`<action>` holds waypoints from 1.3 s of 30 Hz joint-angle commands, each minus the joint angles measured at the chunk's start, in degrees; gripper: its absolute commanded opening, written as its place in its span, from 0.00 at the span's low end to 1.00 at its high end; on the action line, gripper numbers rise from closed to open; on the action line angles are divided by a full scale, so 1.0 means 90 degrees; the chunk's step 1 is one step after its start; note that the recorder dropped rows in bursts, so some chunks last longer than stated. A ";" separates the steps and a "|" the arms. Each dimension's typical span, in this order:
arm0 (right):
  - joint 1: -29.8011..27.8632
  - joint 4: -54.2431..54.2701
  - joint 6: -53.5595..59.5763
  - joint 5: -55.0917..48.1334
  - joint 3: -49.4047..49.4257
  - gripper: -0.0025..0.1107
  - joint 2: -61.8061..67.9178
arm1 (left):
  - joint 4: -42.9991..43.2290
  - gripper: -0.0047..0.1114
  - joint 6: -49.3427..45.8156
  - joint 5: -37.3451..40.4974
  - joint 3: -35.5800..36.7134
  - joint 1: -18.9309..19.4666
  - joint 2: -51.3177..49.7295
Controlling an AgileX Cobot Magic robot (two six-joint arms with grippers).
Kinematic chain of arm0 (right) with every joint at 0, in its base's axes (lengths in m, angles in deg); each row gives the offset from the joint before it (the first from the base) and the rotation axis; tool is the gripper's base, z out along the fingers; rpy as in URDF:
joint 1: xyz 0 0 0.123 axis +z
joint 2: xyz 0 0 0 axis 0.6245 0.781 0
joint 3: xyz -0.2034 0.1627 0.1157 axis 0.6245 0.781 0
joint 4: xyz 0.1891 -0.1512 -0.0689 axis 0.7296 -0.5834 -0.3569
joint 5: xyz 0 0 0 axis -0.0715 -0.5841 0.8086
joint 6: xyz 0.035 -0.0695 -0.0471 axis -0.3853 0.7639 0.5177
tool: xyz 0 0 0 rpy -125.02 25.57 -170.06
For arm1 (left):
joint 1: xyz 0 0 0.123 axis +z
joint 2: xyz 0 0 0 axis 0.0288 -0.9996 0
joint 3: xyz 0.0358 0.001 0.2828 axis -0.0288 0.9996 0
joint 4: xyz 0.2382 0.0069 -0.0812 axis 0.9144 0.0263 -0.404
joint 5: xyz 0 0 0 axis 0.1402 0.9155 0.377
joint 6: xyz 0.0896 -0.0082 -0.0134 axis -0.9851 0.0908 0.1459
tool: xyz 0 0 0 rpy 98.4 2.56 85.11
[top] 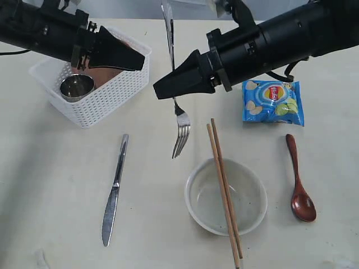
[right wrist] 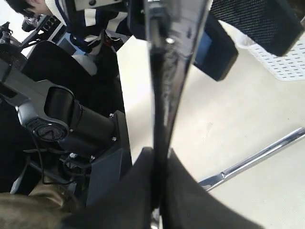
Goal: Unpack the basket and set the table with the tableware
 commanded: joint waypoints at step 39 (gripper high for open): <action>-0.0442 0.2035 0.0907 -0.0069 -0.0052 0.02 0.0610 | 0.0068 0.46 0.2017 0.0049 -0.0038 -0.0553 0.0031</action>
